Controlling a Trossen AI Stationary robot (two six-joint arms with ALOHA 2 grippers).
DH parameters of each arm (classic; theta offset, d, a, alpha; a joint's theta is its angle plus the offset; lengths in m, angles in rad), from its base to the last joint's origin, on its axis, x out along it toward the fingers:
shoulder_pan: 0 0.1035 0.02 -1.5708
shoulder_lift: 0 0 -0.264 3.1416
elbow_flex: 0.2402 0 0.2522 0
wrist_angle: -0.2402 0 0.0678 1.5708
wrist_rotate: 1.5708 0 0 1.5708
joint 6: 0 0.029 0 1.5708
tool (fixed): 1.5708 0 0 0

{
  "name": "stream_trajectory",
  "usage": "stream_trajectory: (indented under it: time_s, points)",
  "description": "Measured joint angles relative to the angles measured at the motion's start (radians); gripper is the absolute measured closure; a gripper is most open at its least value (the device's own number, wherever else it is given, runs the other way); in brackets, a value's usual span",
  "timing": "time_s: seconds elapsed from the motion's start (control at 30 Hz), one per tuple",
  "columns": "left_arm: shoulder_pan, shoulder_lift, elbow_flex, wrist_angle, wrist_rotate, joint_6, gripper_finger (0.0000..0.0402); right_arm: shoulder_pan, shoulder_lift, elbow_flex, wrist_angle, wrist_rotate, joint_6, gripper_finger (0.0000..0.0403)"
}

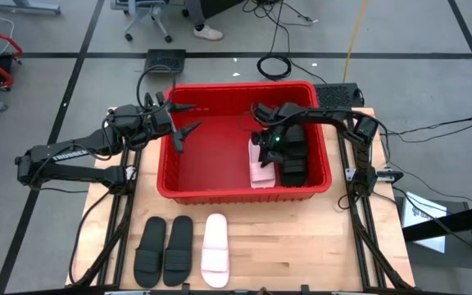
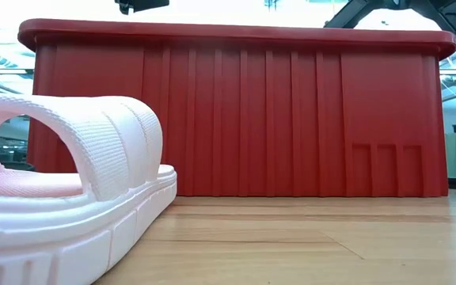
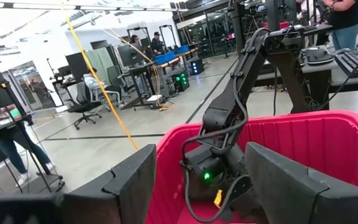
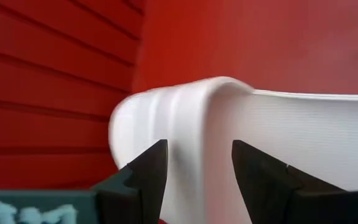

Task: Pick and place slides into bin
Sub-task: Put the right pink slide into the red container, then put the pink slide into the red container

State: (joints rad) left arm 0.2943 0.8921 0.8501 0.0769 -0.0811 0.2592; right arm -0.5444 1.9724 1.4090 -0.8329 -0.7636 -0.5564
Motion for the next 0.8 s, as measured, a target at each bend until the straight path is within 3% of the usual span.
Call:
stream_trajectory:
  time_s: [0.6,0.8]
  points:
    - [0.000,0.000,0.000,0.000,0.000,-0.003,0.0149,-0.105,-0.121,0.000,0.179,0.132,0.096,0.0234]
    - [0.000,0.000,0.000,-0.008,0.000,-0.003,0.0149,-0.111,-0.184,0.000,0.278,0.292,0.101,0.0234]
